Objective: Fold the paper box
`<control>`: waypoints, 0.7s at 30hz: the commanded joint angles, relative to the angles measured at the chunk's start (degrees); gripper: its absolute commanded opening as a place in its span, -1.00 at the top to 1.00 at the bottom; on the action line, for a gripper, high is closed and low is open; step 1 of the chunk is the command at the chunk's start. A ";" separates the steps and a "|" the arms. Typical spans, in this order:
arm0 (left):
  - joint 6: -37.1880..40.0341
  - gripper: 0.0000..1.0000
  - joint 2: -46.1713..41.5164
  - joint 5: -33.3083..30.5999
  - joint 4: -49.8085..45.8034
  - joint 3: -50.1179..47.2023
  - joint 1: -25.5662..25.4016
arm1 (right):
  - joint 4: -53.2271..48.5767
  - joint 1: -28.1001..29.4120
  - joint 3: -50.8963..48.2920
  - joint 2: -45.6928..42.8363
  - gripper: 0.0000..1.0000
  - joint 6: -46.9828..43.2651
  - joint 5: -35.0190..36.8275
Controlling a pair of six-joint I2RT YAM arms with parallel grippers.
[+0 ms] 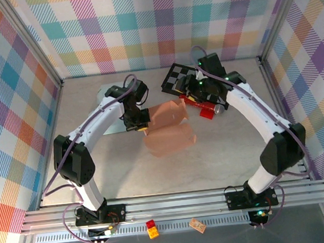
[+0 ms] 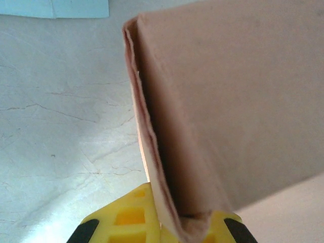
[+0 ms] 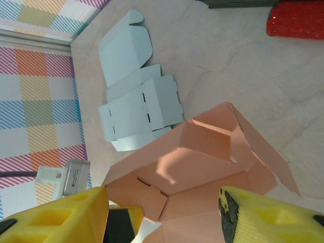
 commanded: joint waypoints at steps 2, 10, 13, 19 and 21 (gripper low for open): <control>1.41 1.00 1.18 2.25 -2.16 1.09 0.55 | -1.95 0.90 4.98 4.47 -0.20 -3.05 -0.66; 1.63 1.00 1.17 3.35 -0.58 0.46 0.55 | -4.02 1.38 9.14 11.11 -0.20 -4.50 -1.36; 1.78 1.00 1.16 3.65 -0.27 0.46 0.55 | -4.32 1.75 8.54 12.50 -0.20 -4.99 -1.45; 1.97 1.00 0.78 3.83 -0.14 -0.07 0.55 | -5.61 2.49 8.68 13.93 -0.21 -6.60 -0.48; 2.06 1.00 0.60 3.92 -0.10 -0.16 0.55 | -5.81 2.69 8.54 14.06 -0.22 -6.94 -1.10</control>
